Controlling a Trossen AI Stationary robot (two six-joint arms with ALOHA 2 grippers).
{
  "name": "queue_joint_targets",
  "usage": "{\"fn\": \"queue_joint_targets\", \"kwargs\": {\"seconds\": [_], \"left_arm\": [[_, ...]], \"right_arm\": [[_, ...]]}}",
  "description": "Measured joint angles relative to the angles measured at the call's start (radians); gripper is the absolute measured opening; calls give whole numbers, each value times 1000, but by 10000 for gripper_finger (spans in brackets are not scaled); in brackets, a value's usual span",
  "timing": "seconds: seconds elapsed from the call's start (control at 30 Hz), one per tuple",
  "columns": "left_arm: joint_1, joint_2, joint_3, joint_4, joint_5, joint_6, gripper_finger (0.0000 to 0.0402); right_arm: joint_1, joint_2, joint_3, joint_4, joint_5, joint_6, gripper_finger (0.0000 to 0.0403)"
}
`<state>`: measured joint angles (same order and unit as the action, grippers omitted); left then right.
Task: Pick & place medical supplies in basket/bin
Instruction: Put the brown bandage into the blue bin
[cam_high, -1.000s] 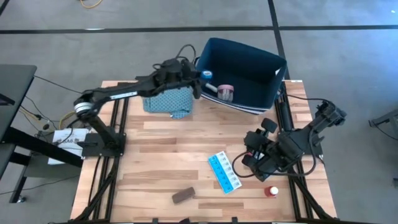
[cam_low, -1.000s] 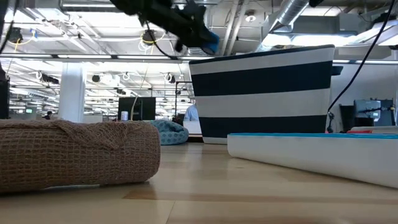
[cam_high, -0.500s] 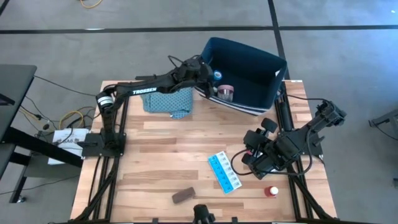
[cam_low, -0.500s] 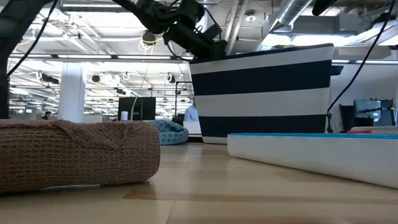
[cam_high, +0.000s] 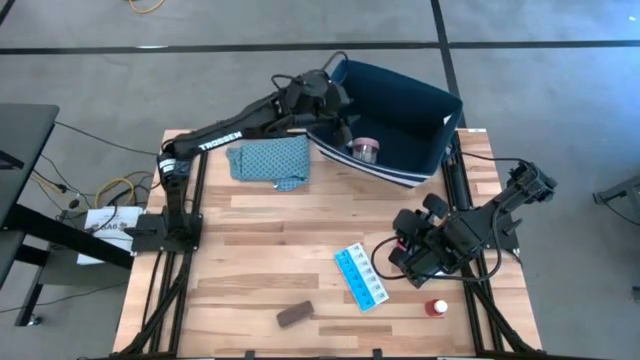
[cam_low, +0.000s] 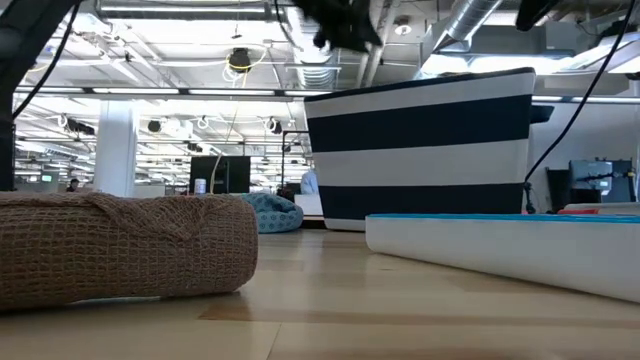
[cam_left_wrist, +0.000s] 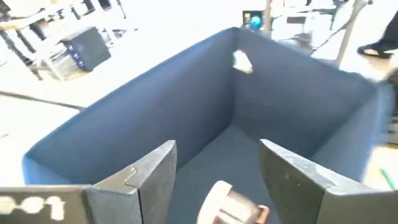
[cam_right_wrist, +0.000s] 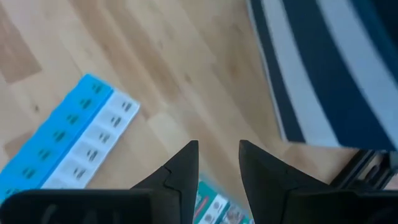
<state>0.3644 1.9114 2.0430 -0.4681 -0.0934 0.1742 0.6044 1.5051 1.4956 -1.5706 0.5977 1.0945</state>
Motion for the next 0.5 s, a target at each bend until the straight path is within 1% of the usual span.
{"fn": "queue_joint_targets", "kwargs": {"seconds": [0.07,0.17,0.3,0.37,0.43,0.5], "left_arm": [[-24,-1,77,-96,0,0,215],[-61,-1,184,-264,1,-18,213],[-119,-1,303,-530,2,-32,209],[-147,-10,310,-611,25,-72,206],[-167,-27,295,-662,82,-122,203],[-192,-42,298,-735,134,-135,199]], "right_arm": [[0,0,0,2,-23,0,107],[-6,2,0,23,-27,-12,107],[-33,4,0,146,-160,-96,109],[-30,4,0,272,-174,-160,113],[-15,4,0,402,-184,-253,118],[-2,4,0,507,-212,-345,124]]}}
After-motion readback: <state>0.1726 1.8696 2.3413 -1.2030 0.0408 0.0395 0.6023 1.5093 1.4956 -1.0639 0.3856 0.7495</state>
